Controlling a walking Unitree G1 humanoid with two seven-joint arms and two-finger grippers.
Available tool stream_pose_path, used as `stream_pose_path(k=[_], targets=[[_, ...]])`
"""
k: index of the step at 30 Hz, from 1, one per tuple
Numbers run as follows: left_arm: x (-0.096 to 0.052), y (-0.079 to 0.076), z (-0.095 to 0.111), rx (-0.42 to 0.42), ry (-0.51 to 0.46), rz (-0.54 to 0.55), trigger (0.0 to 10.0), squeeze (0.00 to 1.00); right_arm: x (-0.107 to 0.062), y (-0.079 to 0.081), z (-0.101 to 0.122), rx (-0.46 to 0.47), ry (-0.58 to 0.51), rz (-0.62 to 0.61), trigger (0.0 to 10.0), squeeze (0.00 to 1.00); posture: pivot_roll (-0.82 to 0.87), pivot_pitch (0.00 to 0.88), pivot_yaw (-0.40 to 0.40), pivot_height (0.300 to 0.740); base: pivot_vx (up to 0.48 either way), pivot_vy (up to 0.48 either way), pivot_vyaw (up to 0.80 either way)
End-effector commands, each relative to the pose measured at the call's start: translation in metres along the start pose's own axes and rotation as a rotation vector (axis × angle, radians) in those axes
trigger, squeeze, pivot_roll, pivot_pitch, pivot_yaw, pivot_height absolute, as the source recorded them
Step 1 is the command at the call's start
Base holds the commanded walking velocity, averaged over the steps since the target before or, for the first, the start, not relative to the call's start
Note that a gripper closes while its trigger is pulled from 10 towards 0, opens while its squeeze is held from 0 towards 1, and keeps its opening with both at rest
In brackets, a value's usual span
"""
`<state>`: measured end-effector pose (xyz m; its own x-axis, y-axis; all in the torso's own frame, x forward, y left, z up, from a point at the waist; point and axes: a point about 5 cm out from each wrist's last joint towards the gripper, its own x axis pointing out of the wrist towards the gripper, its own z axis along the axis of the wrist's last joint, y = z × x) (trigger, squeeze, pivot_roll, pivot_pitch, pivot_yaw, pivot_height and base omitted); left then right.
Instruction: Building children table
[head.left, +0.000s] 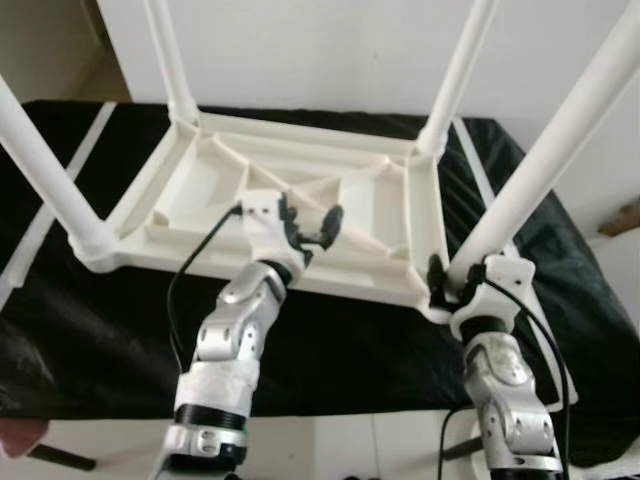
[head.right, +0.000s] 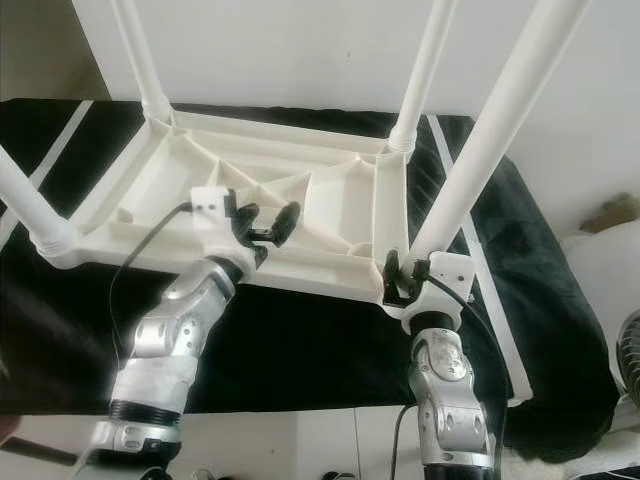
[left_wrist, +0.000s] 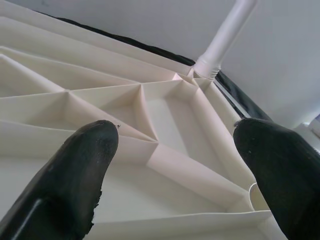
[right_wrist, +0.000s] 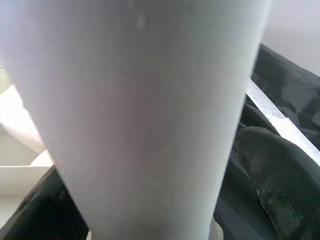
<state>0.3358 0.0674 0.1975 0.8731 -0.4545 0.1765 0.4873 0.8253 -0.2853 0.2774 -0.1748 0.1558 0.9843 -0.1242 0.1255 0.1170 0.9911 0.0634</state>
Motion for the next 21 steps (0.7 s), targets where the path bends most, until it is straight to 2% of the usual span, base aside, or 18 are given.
stream_pose_path(k=[1,5,6,7,8,9,21], targets=[[0.0019,-0.0019,-0.0036,0.004,0.016,-0.005,10.0,1.00,-0.0005,-0.0019,-0.0028,0.003,0.007,-0.014,10.0,0.00,-0.11,0.140,-0.029,0.740,0.000,0.000,0.00],[0.0033,-0.0023,-0.0031,0.035,0.019,-0.012,10.0,1.00,-0.0004,-0.0019,-0.0031,0.003,0.008,-0.014,10.0,0.00,-0.10,0.139,-0.029,0.740,0.000,0.000,0.00],[0.0036,-0.0024,-0.0032,0.046,0.022,-0.012,10.0,0.41,-0.0004,-0.0019,-0.0032,0.003,0.008,-0.014,10.0,0.00,-0.10,0.139,-0.029,0.740,0.000,0.000,0.00],[0.0038,-0.0022,-0.0030,0.052,0.020,-0.010,8.5,0.00,-0.0002,-0.0018,-0.0031,0.003,0.007,-0.013,10.0,0.00,-0.10,0.138,-0.029,0.740,0.000,0.000,0.00],[0.0039,-0.0020,-0.0030,0.054,0.018,-0.007,8.5,0.00,-0.0001,-0.0017,-0.0031,0.003,0.007,-0.013,10.0,0.00,-0.10,0.138,-0.029,0.740,0.000,0.000,0.00],[0.0038,-0.0021,-0.0023,0.051,0.007,-0.008,0.0,0.00,-0.0001,-0.0016,-0.0031,0.004,0.007,-0.013,10.0,0.00,-0.10,0.136,-0.027,0.740,0.000,0.000,0.00],[0.0038,-0.0027,-0.0015,0.049,0.002,-0.014,0.0,0.00,-0.0003,-0.0009,-0.0038,0.008,0.007,-0.013,10.0,0.00,-0.10,0.135,-0.026,0.740,0.000,0.000,0.00]])
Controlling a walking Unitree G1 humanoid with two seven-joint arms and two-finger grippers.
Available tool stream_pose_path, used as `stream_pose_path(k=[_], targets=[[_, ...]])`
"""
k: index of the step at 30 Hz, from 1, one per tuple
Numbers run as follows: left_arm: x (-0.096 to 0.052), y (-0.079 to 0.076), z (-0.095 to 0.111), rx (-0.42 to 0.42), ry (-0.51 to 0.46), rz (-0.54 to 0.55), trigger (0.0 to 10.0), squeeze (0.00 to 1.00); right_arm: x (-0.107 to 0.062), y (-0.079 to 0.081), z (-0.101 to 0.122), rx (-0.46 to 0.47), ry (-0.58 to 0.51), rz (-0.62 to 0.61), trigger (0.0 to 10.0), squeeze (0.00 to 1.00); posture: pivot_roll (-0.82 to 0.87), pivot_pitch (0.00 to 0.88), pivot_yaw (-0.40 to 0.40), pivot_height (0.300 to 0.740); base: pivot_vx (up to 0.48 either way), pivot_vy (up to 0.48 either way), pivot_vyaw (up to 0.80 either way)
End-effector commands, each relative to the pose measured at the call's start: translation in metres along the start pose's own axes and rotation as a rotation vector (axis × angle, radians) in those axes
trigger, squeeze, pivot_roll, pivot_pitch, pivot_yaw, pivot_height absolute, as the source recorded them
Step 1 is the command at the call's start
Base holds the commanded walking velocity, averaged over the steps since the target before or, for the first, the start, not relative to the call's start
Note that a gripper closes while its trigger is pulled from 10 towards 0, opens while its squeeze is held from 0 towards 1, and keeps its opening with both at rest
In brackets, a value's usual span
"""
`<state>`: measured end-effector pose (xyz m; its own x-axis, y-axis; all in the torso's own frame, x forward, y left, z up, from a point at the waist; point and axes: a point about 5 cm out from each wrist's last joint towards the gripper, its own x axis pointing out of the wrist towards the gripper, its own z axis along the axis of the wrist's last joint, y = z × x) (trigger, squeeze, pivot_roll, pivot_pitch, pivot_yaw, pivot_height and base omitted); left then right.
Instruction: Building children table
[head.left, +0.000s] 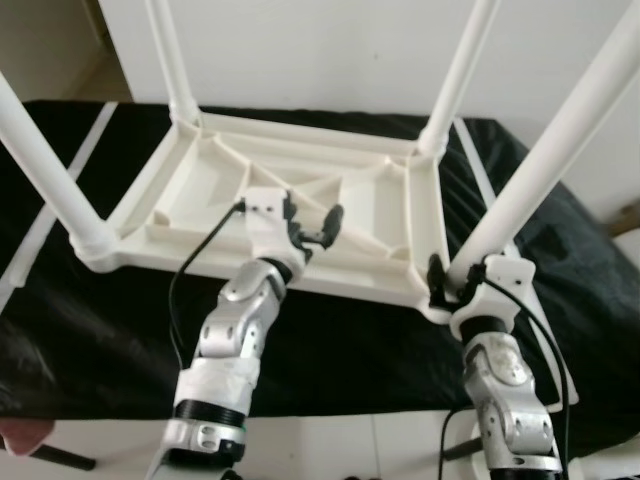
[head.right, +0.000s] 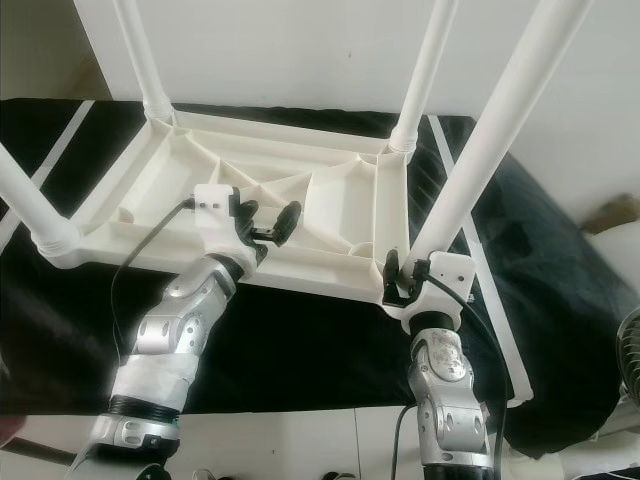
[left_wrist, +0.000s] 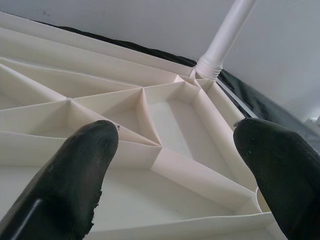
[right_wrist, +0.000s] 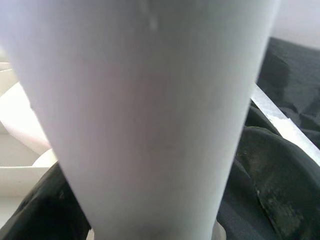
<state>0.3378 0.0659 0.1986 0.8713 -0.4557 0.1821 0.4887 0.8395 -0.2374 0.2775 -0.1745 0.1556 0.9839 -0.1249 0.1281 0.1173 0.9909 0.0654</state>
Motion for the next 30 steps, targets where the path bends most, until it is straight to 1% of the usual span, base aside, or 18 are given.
stream_pose_path(k=[1,5,7,8,9,12,13,17,18,19,21,22,23,24,26,27,29,30], targets=[[0.002,-0.002,-0.002,-0.003,0.008,-0.010,0.0,0.00,0.000,-0.001,-0.004,0.005,0.009,-0.012,10.0,0.00,-0.10,0.136,-0.026,0.740,0.000,0.000,0.00],[0.003,0.001,-0.001,-0.088,0.007,0.028,0.0,0.00,0.000,-0.001,-0.004,0.005,0.009,-0.010,10.0,0.00,-0.10,0.136,-0.028,0.740,0.000,0.000,0.00],[0.003,0.001,-0.001,-0.088,0.007,0.028,0.0,0.00,0.000,-0.001,-0.004,0.005,0.009,-0.010,10.0,0.00,-0.10,0.136,-0.028,0.740,0.000,0.000,0.00],[0.003,0.004,-0.001,-0.118,0.009,0.044,4.5,0.00,-0.001,-0.001,-0.004,0.005,0.009,-0.010,10.0,0.00,-0.10,0.138,-0.028,0.740,0.000,0.000,0.00],[0.003,0.005,-0.001,-0.135,0.010,0.053,10.0,0.58,-0.001,-0.001,-0.004,0.005,0.009,-0.009,10.0,0.00,-0.10,0.137,-0.028,0.740,0.000,0.000,0.00],[0.003,0.007,-0.001,-0.169,0.003,0.070,10.0,0.58,-0.001,-0.001,-0.004,0.005,0.010,-0.009,10.0,0.00,-0.10,0.139,-0.028,0.740,0.000,0.000,0.00],[0.003,0.009,0.000,-0.188,-0.005,0.078,10.0,1.00,-0.001,-0.001,-0.004,0.005,0.010,-0.009,10.0,0.00,-0.10,0.140,-0.028,0.740,0.000,0.000,0.00],[0.003,0.010,0.002,-0.218,-0.019,0.082,10.0,1.00,-0.001,-0.001,-0.004,0.005,0.011,-0.008,10.0,0.00,-0.10,0.141,-0.028,0.740,0.000,0.000,0.00],[0.002,0.010,0.003,-0.201,-0.017,0.075,9.4,1.00,-0.001,-0.001,-0.004,0.006,0.010,-0.008,10.0,0.00,-0.10,0.142,-0.028,0.740,0.000,0.000,0.00],[0.002,0.009,0.003,-0.166,-0.016,0.065,2.0,1.00,-0.001,-0.001,-0.004,0.005,0.010,-0.008,10.0,0.00,-0.10,0.141,-0.028,0.740,0.000,0.000,0.00],[0.002,0.008,0.003,-0.140,-0.016,0.057,2.0,1.00,-0.001,-0.001,-0.004,0.005,0.010,-0.008,10.0,0.00,-0.10,0.141,-0.028,0.740,0.000,0.000,0.00],[0.002,0.006,0.003,-0.105,-0.014,0.040,0.0,0.29,-0.001,-0.001,-0.004,0.005,0.010,-0.007,10.0,0.00,-0.10,0.141,-0.029,0.740,0.000,0.000,0.00],[0.001,0.003,0.002,-0.040,-0.009,0.021,0.0,0.00,0.000,-0.001,-0.004,0.005,0.010,-0.007,10.0,0.00,-0.10,0.140,-0.029,0.740,0.000,0.000,0.00],[0.001,0.003,0.002,-0.040,-0.009,0.021,0.0,0.00,0.000,-0.001,-0.004,0.005,0.010,-0.007,10.0,0.00,-0.10,0.140,-0.029,0.740,0.000,0.000,0.00],[0.000,-0.003,0.002,0.075,-0.009,-0.022,0.0,0.00,0.000,-0.001,-0.004,0.005,0.009,-0.006,10.0,0.00,-0.10,0.140,-0.029,0.740,0.000,0.000,0.00],[0.000,-0.003,0.002,0.075,-0.009,-0.022,0.0,0.00,0.000,-0.001,-0.004,0.005,0.009,-0.006,10.0,0.00,-0.10,0.140,-0.029,0.740,0.000,0.000,0.00],[-0.002,-0.006,0.001,0.201,-0.004,-0.057,0.0,0.00,0.000,-0.001,-0.004,0.004,0.009,-0.005,10.0,0.00,-0.10,0.140,-0.029,0.740,0.000,0.000,0.00],[-0.002,-0.006,0.001,0.201,-0.004,-0.057,0.0,0.00,0.000,-0.001,-0.004,0.004,0.009,-0.005,10.0,0.00,-0.10,0.140,-0.029,0.740,0.000,0.000,0.00]])
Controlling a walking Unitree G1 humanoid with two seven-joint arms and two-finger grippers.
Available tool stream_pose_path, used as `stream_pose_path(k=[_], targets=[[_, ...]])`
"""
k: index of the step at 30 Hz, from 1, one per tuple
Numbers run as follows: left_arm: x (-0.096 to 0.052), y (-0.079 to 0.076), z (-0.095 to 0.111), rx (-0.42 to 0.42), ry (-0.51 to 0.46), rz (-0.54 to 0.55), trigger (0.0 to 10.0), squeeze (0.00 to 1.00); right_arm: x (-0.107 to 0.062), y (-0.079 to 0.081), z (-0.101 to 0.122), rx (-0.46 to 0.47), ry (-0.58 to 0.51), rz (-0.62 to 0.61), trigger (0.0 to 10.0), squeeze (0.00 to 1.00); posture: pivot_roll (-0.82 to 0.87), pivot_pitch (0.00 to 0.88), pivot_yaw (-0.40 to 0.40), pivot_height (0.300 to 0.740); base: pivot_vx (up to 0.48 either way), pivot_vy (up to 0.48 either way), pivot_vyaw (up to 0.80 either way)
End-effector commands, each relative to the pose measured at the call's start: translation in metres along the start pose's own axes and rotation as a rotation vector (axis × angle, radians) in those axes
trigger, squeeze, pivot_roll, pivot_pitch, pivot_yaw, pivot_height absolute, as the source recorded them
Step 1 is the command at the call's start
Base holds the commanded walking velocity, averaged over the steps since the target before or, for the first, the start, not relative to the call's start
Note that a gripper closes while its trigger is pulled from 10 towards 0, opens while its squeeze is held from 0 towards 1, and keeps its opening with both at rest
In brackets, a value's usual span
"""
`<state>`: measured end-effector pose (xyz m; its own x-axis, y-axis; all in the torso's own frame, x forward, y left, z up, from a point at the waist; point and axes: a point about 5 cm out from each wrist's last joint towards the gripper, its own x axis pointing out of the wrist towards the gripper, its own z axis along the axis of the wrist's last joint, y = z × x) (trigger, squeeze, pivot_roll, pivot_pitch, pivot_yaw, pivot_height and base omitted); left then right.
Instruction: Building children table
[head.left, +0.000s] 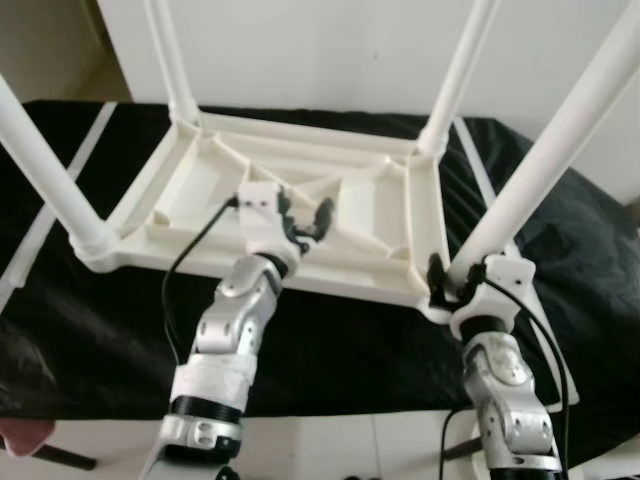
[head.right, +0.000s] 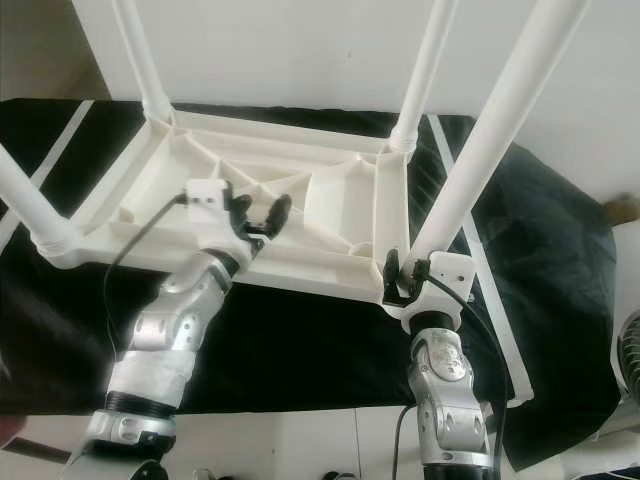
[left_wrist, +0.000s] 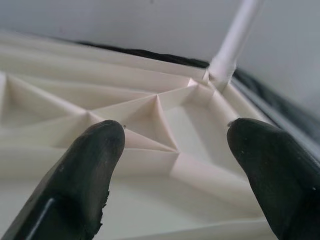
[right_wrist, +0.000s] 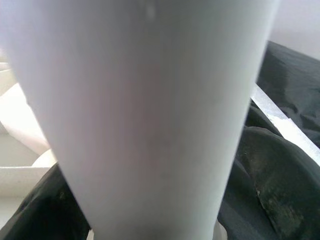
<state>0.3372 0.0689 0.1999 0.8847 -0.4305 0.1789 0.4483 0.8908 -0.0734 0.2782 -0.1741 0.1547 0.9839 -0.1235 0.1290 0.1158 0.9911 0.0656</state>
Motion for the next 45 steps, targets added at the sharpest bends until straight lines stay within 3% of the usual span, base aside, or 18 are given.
stream_pose_path(k=[1,12,15,16,17,18,20,21,22,31,32,33,35,39,40,43,44,45], targets=[[-0.003,-0.010,0.000,0.101,-0.010,-0.111,0.0,0.00,0.000,-0.001,-0.003,0.004,0.009,-0.007,10.0,0.00,-0.10,0.140,-0.029,0.740,0.000,0.000,0.00],[-0.007,-0.013,-0.006,0.382,0.004,-0.188,0.0,0.00,0.002,0.001,-0.003,0.009,0.006,-0.005,10.0,0.00,-0.10,0.137,-0.028,0.740,0.000,0.000,0.00],[-0.008,-0.013,-0.008,0.417,0.009,-0.189,0.0,0.00,0.002,0.001,-0.003,0.008,0.005,-0.002,10.0,0.00,-0.10,0.138,-0.028,0.740,0.000,0.000,0.00],[-0.008,-0.013,-0.009,0.421,0.011,-0.187,3.7,0.00,0.002,0.001,-0.003,0.007,0.005,-0.001,10.0,0.00,-0.10,0.138,-0.028,0.740,0.000,0.000,0.00],[-0.008,-0.013,-0.009,0.421,0.011,-0.187,3.7,0.00,0.002,0.001,-0.003,0.007,0.005,-0.001,10.0,0.00,-0.10,0.138,-0.028,0.740,0.000,0.000,0.00],[-0.008,-0.012,-0.011,0.437,0.020,-0.186,10.0,0.00,0.002,0.002,-0.003,0.006,0.006,-0.001,10.0,0.00,-0.10,0.139,-0.028,0.740,0.000,0.000,0.00],[-0.009,-0.011,-0.012,0.447,0.021,-0.189,10.0,0.00,0.001,0.001,-0.004,0.000,0.005,0.003,10.0,0.00,-0.10,0.142,-0.028,0.740,0.000,0.000,0.00],[-0.010,-0.010,-0.012,0.450,0.016,-0.189,3.6,0.00,0.001,0.001,-0.004,-0.001,0.006,0.004,10.0,0.00,-0.10,0.143,-0.028,0.740,0.000,0.000,0.00],[-0.011,-0.009,-0.010,0.445,0.002,-0.180,0.0,0.00,0.001,0.001,-0.004,-0.002,0.006,0.005,10.0,0.00,-0.10,0.143,-0.027,0.740,0.000,0.000,0.00],[-0.012,-0.009,-0.011,0.633,-0.011,-0.220,0.0,0.00,0.000,-0.001,-0.004,-0.012,0.012,0.011,10.0,0.00,-0.10,0.144,-0.029,0.740,0.000,0.000,0.00],[-0.012,-0.008,-0.012,0.699,-0.009,-0.228,0.0,0.00,0.000,-0.002,-0.004,-0.014,0.011,0.012,10.0,0.00,-0.10,0.143,-0.029,0.740,0.000,0.000,0.00],[-0.012,-0.008,-0.012,0.699,-0.009,-0.228,0.0,0.00,0.000,-0.002,-0.004,-0.014,0.011,0.012,10.0,0.00,-0.10,0.143,-0.029,0.740,0.000,0.000,0.00],[-0.011,-0.004,-0.015,0.838,0.000,-0.215,0.0,0.00,0.000,-0.003,-0.004,-0.016,0.010,0.010,10.0,0.00,-0.11,0.141,-0.028,0.740,0.000,0.000,0.00],[-0.010,-0.001,-0.015,0.852,0.001,-0.192,0.0,0.00,-0.001,-0.003,-0.004,-0.015,0.010,0.008,10.0,0.00,-0.11,0.141,-0.026,0.740,0.000,0.000,0.00],[-0.010,0.000,-0.014,0.884,0.001,-0.180,7.3,0.00,-0.001,-0.003,-0.004,-0.014,0.009,0.007,10.0,0.00,-0.11,0.142,-0.026,0.740,0.000,0.000,0.00],[-0.009,0.000,-0.014,0.908,-0.001,-0.171,7.3,0.00,-0.001,-0.003,-0.004,-0.014,0.009,0.007,10.0,0.00,-0.11,0.142,-0.026,0.740,0.000,0.000,0.00],[-0.009,0.000,-0.014,0.928,0.000,-0.179,10.0,0.00,-0.001,-0.002,-0.004,-0.013,0.009,0.006,10.0,0.00,-0.11,0.141,-0.026,0.740,0.000,0.000,0.00],[-0.009,-0.001,-0.011,0.907,-0.024,-0.176,0.0,0.00,-0.001,-0.002,-0.004,-0.011,0.010,0.006,10.0,0.00,-0.11,0.140,-0.026,0.740,0.000,0.000,0.00]])
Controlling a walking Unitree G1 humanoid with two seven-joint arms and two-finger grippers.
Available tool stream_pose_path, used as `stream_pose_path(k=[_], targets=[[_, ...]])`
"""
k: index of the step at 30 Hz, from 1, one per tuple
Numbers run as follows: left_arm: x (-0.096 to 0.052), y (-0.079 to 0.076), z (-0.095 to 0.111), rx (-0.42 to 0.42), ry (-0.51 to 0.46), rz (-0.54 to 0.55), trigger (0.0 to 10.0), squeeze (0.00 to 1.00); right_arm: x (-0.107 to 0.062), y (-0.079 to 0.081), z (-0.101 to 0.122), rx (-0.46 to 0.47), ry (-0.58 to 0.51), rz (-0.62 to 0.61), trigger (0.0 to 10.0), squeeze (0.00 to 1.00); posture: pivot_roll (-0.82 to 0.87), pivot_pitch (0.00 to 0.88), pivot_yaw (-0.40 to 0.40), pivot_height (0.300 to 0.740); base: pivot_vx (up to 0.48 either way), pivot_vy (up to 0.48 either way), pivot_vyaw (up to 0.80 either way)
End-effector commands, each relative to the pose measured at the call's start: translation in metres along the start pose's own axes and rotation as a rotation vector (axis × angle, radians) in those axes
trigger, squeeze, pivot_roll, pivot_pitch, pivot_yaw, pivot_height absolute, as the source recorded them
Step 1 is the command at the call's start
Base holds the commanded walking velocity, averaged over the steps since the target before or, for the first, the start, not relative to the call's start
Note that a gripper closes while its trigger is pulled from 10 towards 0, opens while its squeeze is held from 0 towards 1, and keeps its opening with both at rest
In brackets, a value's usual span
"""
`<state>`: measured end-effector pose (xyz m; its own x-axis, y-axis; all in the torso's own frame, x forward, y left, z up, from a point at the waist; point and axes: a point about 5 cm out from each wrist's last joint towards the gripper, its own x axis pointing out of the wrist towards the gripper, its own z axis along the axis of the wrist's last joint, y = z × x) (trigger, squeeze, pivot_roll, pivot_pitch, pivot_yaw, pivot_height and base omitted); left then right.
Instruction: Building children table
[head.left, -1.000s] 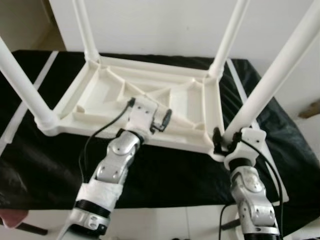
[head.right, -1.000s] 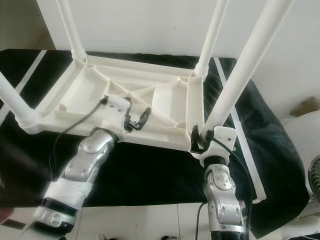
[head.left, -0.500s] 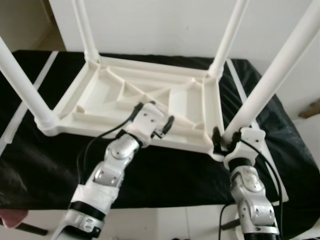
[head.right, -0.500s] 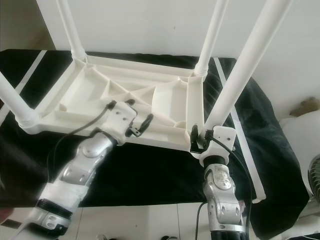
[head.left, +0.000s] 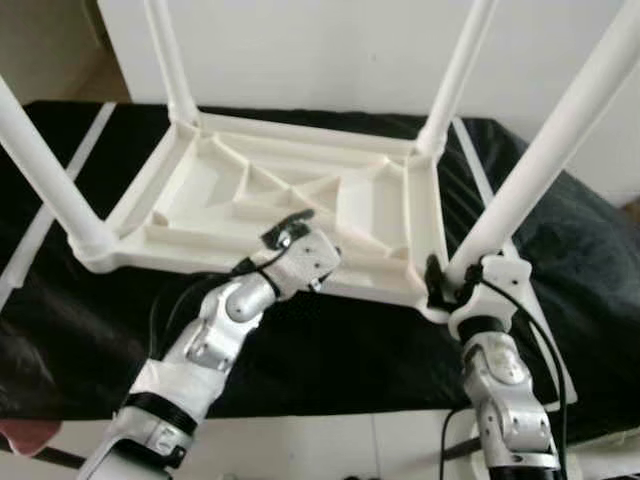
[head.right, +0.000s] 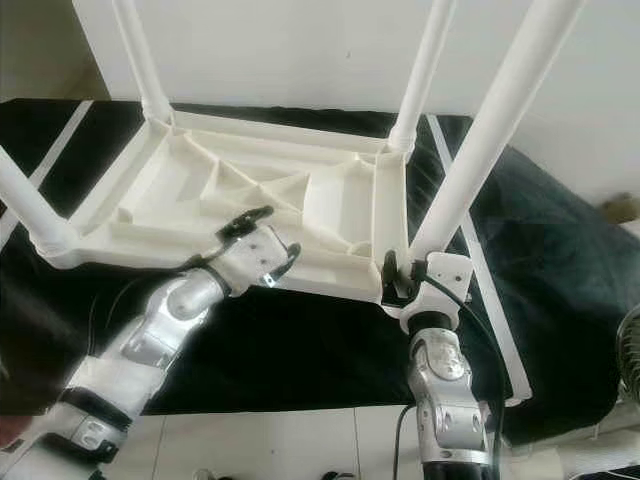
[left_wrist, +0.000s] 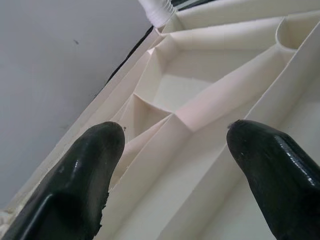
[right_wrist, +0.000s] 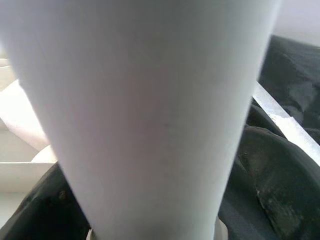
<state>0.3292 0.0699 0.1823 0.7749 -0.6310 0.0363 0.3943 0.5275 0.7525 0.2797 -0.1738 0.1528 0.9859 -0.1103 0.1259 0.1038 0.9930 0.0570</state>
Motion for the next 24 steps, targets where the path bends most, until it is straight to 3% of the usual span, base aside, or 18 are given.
stream_pose_path(k=[1,8,10,12,13,14,15,16,20,24], targets=[[0.001,0.006,0.004,0.009,-0.028,0.130,0.0,0.00,-0.002,-0.001,-0.002,-0.002,0.007,-0.007,10.0,0.00,-0.11,0.141,-0.027,0.740,0.000,0.000,0.00],[0.001,0.010,0.008,0.054,-0.055,0.159,0.0,0.00,-0.002,-0.001,-0.002,0.005,0.009,-0.008,10.0,0.00,-0.11,0.135,-0.027,0.740,0.000,0.000,0.00],[0.003,0.010,0.009,0.008,-0.058,0.167,0.0,0.00,-0.001,-0.001,-0.002,0.009,0.010,-0.010,10.0,0.00,-0.11,0.131,-0.028,0.740,0.000,0.000,0.00],[0.004,0.009,0.007,-0.163,-0.043,0.175,0.0,0.00,-0.001,-0.001,-0.002,0.009,0.010,-0.009,10.0,0.00,-0.11,0.126,-0.028,0.740,0.000,0.000,0.00],[0.005,0.011,0.008,-0.388,-0.052,0.213,10.0,1.00,-0.001,-0.001,-0.002,0.006,0.009,-0.004,10.0,0.00,-0.12,0.124,-0.027,0.740,0.000,0.000,0.00],[0.005,0.011,0.008,-0.388,-0.052,0.213,10.0,1.00,-0.001,-0.001,-0.002,0.006,0.009,-0.004,10.0,0.00,-0.12,0.124,-0.027,0.740,0.000,0.000,0.00],[0.004,0.014,0.009,-0.467,-0.063,0.231,10.0,1.00,-0.002,-0.001,-0.003,0.005,0.008,-0.003,10.0,0.00,-0.12,0.123,-0.027,0.740,0.000,0.000,0.00],[0.004,0.014,0.009,-0.467,-0.063,0.231,10.0,1.00,-0.002,-0.001,-0.003,0.005,0.008,-0.003,10.0,0.00,-0.12,0.123,-0.027,0.740,0.000,0.000,0.00],[0.003,0.018,0.011,-0.643,-0.096,0.255,10.0,1.00,-0.002,-0.003,-0.003,-0.008,0.007,0.002,10.0,0.00,-0.12,0.119,-0.027,0.740,0.000,0.000,0.00],[0.001,0.023,0.009,-0.726,-0.109,0.283,10.0,1.00,-0.003,-0.003,-0.003,-0.014,0.007,0.007,10.0,0.00,-0.12,0.115,-0.027,0.740,0.000,0.000,0.00]])
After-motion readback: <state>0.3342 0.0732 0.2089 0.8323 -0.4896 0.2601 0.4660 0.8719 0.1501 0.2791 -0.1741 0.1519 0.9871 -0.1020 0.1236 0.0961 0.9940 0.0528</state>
